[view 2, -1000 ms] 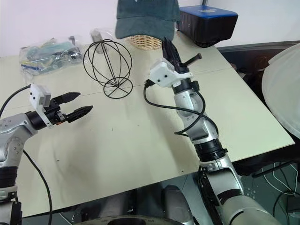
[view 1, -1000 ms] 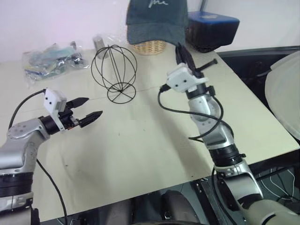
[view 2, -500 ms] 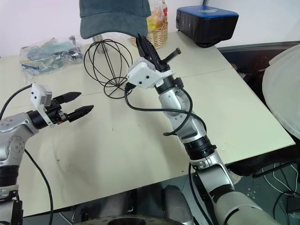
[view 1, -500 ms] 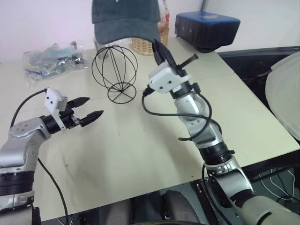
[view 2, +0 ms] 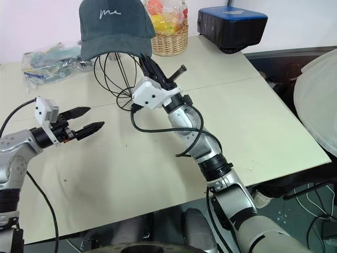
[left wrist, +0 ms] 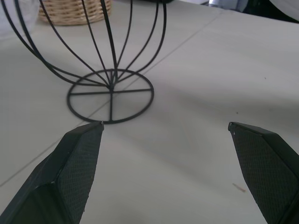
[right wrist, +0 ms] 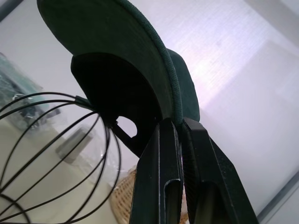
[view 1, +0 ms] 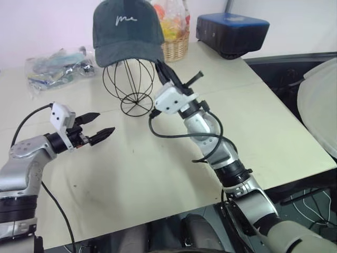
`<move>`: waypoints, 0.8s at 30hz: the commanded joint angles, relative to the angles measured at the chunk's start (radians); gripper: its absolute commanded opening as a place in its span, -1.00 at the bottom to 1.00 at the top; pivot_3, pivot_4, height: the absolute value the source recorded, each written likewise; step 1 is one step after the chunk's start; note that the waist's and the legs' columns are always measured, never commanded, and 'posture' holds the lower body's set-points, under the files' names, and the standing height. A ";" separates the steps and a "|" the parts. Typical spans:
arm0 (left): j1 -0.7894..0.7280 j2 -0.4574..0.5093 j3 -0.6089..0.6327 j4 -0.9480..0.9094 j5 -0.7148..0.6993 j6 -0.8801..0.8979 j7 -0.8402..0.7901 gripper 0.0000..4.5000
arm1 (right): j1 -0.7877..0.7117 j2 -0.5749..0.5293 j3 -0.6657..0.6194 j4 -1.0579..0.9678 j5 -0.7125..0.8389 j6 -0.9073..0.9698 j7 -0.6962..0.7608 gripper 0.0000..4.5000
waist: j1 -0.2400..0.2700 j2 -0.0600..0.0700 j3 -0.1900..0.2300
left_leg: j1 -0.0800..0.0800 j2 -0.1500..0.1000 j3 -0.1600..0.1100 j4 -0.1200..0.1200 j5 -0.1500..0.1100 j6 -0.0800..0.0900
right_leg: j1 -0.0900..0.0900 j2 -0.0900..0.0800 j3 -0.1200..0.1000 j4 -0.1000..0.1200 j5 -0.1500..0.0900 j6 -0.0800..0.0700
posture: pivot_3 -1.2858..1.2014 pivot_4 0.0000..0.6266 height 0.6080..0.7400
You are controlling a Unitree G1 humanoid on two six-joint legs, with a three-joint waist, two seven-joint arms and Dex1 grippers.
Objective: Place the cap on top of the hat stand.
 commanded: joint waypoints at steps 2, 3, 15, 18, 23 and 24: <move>0.028 0.035 0.080 -0.097 -0.049 0.035 0.008 1.00 | -0.037 0.023 0.007 0.029 0.001 -0.059 -0.036 -0.97 | 0.000 0.000 0.000 | 0.000 0.000 0.000 0.000 0.000 0.000 | 0.000 0.000 0.000 0.000 0.000 0.000 | 0.03 -0.52 1.00; 0.038 0.038 0.089 -0.112 -0.056 0.043 0.010 1.00 | -0.039 0.024 0.008 0.039 0.001 -0.066 -0.040 -0.97 | 0.000 0.000 0.000 | 0.000 0.000 0.000 0.000 0.000 0.000 | 0.000 0.000 0.000 0.000 0.000 0.000 | 0.03 -0.52 1.00; 0.134 0.062 0.188 -0.214 -0.103 0.108 0.047 1.00 | -0.015 0.033 0.036 0.124 -0.003 -0.122 -0.056 -0.97 | 0.000 0.000 0.000 | 0.000 0.000 0.000 0.000 0.000 0.000 | 0.000 0.000 0.000 0.000 0.000 0.000 | 0.03 -0.52 1.00; 0.144 0.064 0.201 -0.229 -0.106 0.116 0.055 1.00 | -0.002 0.037 0.047 0.150 -0.004 -0.132 -0.059 -0.97 | 0.001 0.000 0.000 | 0.000 0.000 0.000 0.000 0.000 0.000 | 0.000 0.000 0.000 0.000 0.000 0.000 | 0.03 -0.52 1.00; 0.165 0.066 0.218 -0.250 -0.107 0.125 0.060 1.00 | 0.021 0.044 0.060 0.177 -0.008 -0.139 -0.065 -0.97 | 0.000 0.000 0.000 | 0.000 0.000 0.000 0.000 0.000 0.000 | 0.000 0.000 0.000 0.000 0.000 0.000 | 0.03 -0.52 1.00; 0.168 0.066 0.222 -0.253 -0.107 0.126 0.060 1.00 | 0.028 0.042 0.064 0.181 -0.011 -0.141 -0.067 -0.97 | 0.000 0.000 0.000 | 0.000 0.000 0.000 0.000 0.000 0.000 | 0.000 0.000 0.000 0.000 0.000 0.000 | 0.03 -0.52 1.00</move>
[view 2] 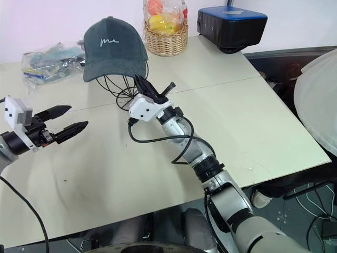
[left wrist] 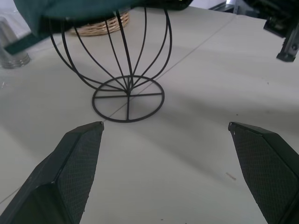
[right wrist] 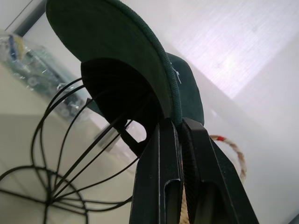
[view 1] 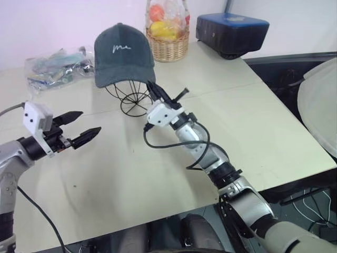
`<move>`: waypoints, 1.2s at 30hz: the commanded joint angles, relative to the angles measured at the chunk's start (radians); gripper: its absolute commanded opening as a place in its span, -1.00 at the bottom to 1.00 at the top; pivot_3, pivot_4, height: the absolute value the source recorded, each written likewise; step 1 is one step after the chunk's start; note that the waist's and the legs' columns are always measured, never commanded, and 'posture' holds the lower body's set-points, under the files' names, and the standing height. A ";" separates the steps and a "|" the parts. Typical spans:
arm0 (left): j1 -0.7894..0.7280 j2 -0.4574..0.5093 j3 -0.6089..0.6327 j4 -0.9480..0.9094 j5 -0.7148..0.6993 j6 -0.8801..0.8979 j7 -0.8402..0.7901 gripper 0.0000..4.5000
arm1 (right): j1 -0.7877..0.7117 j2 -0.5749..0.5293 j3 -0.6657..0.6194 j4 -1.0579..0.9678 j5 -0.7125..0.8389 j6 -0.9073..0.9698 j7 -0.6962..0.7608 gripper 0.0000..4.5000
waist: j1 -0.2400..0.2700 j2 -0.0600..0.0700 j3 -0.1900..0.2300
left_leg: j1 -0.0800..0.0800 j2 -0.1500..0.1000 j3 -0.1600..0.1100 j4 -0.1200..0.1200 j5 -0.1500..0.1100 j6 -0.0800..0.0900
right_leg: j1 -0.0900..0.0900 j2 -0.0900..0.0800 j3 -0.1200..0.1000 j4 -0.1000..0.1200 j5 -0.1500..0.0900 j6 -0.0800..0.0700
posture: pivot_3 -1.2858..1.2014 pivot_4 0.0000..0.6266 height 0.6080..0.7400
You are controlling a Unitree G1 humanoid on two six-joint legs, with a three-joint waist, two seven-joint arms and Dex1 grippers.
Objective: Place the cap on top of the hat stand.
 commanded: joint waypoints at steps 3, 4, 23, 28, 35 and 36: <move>0.011 0.026 0.050 -0.035 -0.019 0.002 0.006 1.00 | 0.023 0.010 0.012 0.002 -0.004 -0.026 -0.017 -0.97 | 0.000 0.000 0.000 | 0.000 0.000 0.000 0.000 0.000 0.000 | 0.000 0.000 0.000 0.000 0.000 0.000 | 0.03 -0.52 1.00; 0.011 0.028 0.052 -0.032 -0.019 0.001 0.006 1.00 | 0.028 0.010 0.013 0.006 -0.004 -0.024 -0.017 -0.97 | 0.001 0.000 0.000 | 0.000 0.000 0.000 0.000 0.000 0.000 | 0.000 0.000 0.000 0.000 0.000 0.000 | 0.03 -0.52 1.00; 0.002 0.061 0.100 -0.008 -0.027 0.004 0.002 1.00 | 0.110 -0.056 0.112 0.112 -0.080 -0.111 0.038 -0.97 | -0.001 0.000 0.000 | 0.002 0.000 0.000 -0.001 0.000 0.000 | 0.001 0.000 0.000 0.000 0.000 0.000 | 0.03 -0.52 1.00; 0.008 0.056 0.098 -0.008 -0.025 -0.002 0.005 1.00 | 0.078 -0.111 0.171 0.145 -0.222 -0.121 -0.042 -0.97 | -0.002 0.000 0.000 | 0.002 0.000 0.000 -0.001 0.000 0.000 | 0.001 0.000 0.000 0.000 0.000 0.000 | 0.03 -0.52 1.00; 0.007 0.050 0.090 -0.006 -0.025 -0.008 0.009 1.00 | 0.053 -0.144 0.201 0.136 -0.312 -0.109 -0.098 -0.97 | -0.001 0.000 0.000 | 0.002 0.000 0.000 -0.001 0.000 0.000 | 0.001 0.000 0.001 0.000 0.000 0.000 | 0.03 -0.52 1.00; 0.005 0.048 0.087 -0.004 -0.024 -0.009 0.009 1.00 | 0.051 -0.145 0.201 0.138 -0.314 -0.109 -0.102 -0.97 | -0.001 0.000 0.000 | 0.002 0.000 0.000 -0.001 0.000 0.000 | 0.001 0.000 0.001 0.000 0.000 0.000 | 0.03 -0.52 1.00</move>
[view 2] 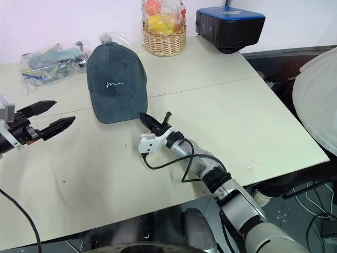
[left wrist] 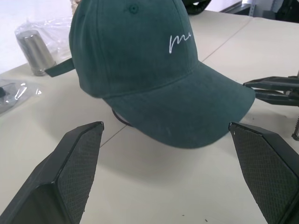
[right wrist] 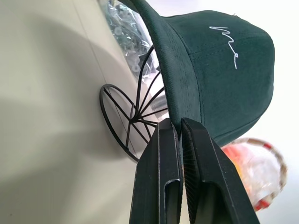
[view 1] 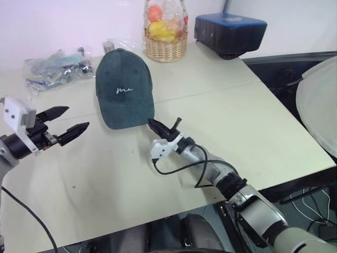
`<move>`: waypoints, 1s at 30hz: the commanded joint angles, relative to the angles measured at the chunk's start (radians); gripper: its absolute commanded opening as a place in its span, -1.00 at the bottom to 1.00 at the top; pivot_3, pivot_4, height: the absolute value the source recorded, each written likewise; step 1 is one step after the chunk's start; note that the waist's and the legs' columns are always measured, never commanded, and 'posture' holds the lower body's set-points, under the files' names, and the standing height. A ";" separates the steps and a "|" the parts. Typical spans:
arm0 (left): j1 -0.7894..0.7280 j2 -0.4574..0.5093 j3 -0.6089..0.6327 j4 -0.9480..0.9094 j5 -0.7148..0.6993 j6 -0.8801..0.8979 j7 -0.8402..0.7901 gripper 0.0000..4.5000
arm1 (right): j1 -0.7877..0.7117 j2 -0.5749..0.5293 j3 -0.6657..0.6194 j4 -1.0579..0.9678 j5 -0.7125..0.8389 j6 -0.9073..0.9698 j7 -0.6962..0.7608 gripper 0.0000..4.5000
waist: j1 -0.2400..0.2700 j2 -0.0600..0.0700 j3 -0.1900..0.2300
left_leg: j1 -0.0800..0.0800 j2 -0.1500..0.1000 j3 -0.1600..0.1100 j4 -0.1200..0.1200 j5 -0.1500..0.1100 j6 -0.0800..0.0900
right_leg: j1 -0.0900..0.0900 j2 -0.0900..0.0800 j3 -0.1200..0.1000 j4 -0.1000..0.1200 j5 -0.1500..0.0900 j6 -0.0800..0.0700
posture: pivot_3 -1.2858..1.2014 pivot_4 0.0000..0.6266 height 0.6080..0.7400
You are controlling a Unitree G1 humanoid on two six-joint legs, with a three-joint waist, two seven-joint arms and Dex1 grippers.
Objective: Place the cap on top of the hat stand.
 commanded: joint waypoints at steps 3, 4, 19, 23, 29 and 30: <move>-0.009 -0.005 0.013 -0.008 -0.001 -0.028 0.003 1.00 | -0.004 0.003 0.017 -0.003 -0.020 0.001 -0.013 -0.97 | 0.000 0.000 0.000 | 0.000 0.000 0.000 0.000 0.000 0.000 | 0.000 0.000 0.000 0.000 0.000 0.000 | 0.03 -0.52 1.00; -0.010 -0.006 0.012 -0.007 -0.001 -0.030 0.003 1.00 | -0.001 0.006 0.013 -0.005 -0.016 0.008 -0.013 -0.97 | 0.000 0.000 0.000 | 0.000 0.000 0.000 0.000 0.000 0.000 | 0.000 0.000 0.000 0.000 0.000 0.000 | 0.03 -0.52 1.00; -0.013 -0.012 0.001 0.001 -0.001 -0.039 0.004 1.00 | 0.015 0.021 -0.006 0.006 0.087 0.013 0.073 -0.53 | 0.000 0.000 0.000 | 0.000 0.000 0.000 0.000 0.000 0.000 | 0.000 0.000 0.000 0.000 0.000 0.000 | 0.03 -0.52 1.00; -0.017 -0.012 -0.003 0.004 0.000 -0.040 0.004 1.00 | 0.016 0.022 -0.010 0.003 0.083 0.013 0.070 0.37 | 0.002 0.000 0.000 | 0.000 0.000 0.000 0.000 0.000 0.000 | 0.000 0.000 0.000 0.000 0.000 0.000 | 0.03 -0.52 1.00; -0.024 -0.012 -0.012 0.010 0.002 -0.042 0.004 1.00 | 0.019 0.018 -0.012 0.003 0.095 0.006 0.085 0.99 | 0.001 -0.001 0.000 | 0.000 0.000 0.000 0.000 0.000 0.000 | 0.000 0.000 0.000 0.000 0.000 0.000 | 0.03 -0.52 1.00; -0.025 -0.012 -0.013 0.010 0.002 -0.042 0.004 1.00 | 0.022 0.017 -0.017 0.000 0.105 0.005 0.092 0.99 | 0.001 -0.001 0.000 | 0.000 0.000 0.000 0.000 0.000 0.000 | 0.000 0.000 0.000 0.000 0.000 0.000 | 0.03 -0.52 1.00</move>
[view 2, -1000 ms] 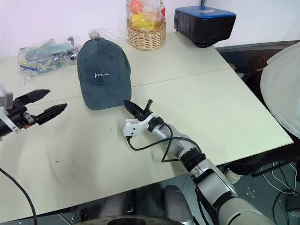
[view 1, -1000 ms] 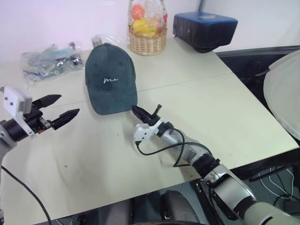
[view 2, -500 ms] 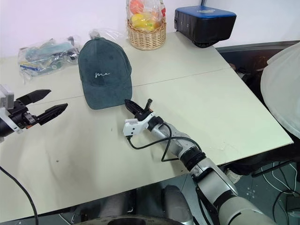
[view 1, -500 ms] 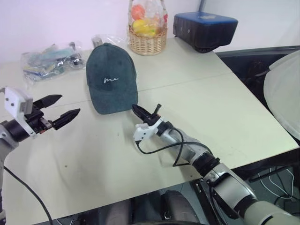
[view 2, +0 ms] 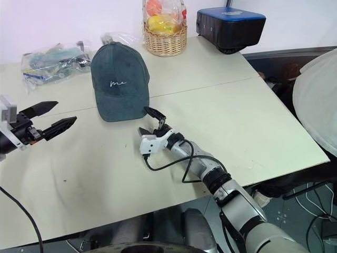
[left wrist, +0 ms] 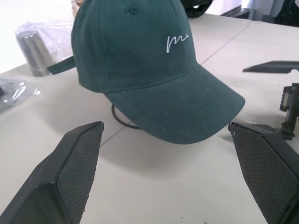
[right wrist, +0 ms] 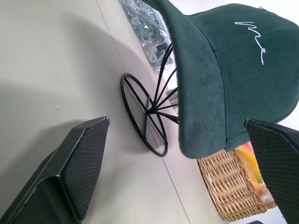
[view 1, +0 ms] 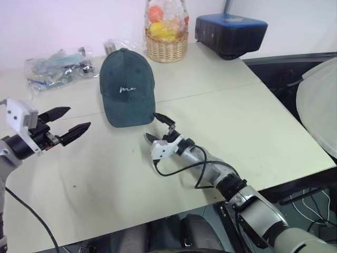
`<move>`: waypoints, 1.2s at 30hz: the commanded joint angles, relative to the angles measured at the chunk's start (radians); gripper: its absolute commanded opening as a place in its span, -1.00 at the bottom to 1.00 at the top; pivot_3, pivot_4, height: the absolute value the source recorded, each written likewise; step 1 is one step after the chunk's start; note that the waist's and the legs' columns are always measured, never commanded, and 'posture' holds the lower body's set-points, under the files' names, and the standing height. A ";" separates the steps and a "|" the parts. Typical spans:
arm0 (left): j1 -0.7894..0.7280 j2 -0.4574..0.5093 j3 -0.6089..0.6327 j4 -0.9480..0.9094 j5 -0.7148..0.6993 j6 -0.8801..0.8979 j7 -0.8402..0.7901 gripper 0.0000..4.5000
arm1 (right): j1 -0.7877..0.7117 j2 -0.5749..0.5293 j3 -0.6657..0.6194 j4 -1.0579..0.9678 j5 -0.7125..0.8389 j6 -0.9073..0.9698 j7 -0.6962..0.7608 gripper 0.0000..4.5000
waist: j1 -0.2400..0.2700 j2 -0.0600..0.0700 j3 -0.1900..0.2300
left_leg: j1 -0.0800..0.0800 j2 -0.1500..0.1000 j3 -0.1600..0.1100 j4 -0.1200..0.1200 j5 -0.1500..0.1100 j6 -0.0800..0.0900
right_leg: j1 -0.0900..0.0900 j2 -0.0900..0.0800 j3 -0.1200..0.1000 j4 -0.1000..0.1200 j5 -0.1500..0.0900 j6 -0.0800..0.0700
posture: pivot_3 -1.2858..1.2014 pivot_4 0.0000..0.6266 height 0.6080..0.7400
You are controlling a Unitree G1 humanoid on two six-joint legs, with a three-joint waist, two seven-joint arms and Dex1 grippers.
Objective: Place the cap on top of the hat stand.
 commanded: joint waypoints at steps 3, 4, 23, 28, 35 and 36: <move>-0.015 0.002 0.006 -0.001 0.000 -0.021 -0.001 1.00 | 0.009 -0.008 -0.033 -0.035 0.065 -0.019 0.041 0.99 | 0.001 0.000 0.000 | 0.000 0.000 0.000 0.000 0.000 0.000 | 0.000 0.000 0.000 0.000 0.000 0.000 | 0.03 -0.52 1.00; -0.015 0.001 0.003 0.000 0.001 -0.021 -0.002 1.00 | 0.013 -0.012 -0.047 -0.044 0.091 -0.014 0.063 0.99 | 0.002 0.000 0.000 | 0.000 0.000 0.000 0.000 0.000 0.000 | 0.000 0.000 0.000 0.000 0.000 0.000 | 0.03 -0.52 1.00; -0.031 -0.006 -0.031 0.027 0.007 -0.026 -0.015 1.00 | 0.183 -0.194 -0.346 -0.667 0.843 0.593 0.778 0.99 | 0.004 0.000 0.000 | 0.000 0.000 -0.001 0.000 0.000 0.000 | 0.001 0.000 0.000 -0.001 0.000 0.000 | 0.03 -0.52 1.00; -0.043 -0.001 -0.042 0.037 0.007 -0.025 -0.025 1.00 | 0.147 -0.237 -0.405 -0.760 0.994 0.801 0.866 0.99 | 0.004 0.000 0.001 | 0.000 0.000 -0.001 0.000 0.000 0.000 | 0.001 -0.001 0.000 -0.001 0.000 0.000 | 0.03 -0.52 1.00; -0.007 0.004 -0.030 0.010 0.000 -0.010 -0.039 1.00 | 0.063 -0.329 -0.527 -0.853 1.288 1.103 0.992 0.99 | 0.005 0.000 0.001 | 0.000 0.000 -0.001 -0.001 0.000 0.001 | 0.002 -0.001 0.000 -0.003 0.000 0.000 | 0.03 -0.52 1.00; -0.004 0.006 -0.029 0.010 0.003 -0.012 -0.040 1.00 | 0.052 -0.338 -0.538 -0.854 1.307 1.124 0.994 0.99 | 0.005 0.000 0.001 | 0.000 0.000 -0.001 -0.001 0.000 0.001 | 0.002 -0.001 -0.001 -0.003 0.000 0.000 | 0.03 -0.52 1.00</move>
